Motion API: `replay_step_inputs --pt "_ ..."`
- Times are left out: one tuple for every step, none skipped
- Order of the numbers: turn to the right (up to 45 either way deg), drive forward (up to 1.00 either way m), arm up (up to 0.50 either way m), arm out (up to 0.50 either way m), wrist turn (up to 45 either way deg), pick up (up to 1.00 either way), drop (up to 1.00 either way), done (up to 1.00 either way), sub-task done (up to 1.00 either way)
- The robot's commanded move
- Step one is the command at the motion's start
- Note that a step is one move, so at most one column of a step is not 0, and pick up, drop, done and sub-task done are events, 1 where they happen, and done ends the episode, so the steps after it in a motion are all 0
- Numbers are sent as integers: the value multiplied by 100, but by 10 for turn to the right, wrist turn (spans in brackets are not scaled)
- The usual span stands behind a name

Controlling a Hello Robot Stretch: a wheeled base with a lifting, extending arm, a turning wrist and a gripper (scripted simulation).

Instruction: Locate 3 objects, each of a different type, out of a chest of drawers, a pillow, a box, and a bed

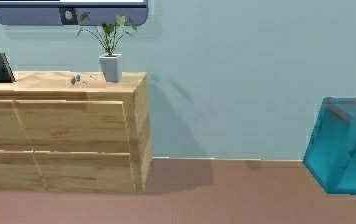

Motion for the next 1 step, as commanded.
replay_step_inputs --pt "30 0 0 0 0 0 0 0 0"
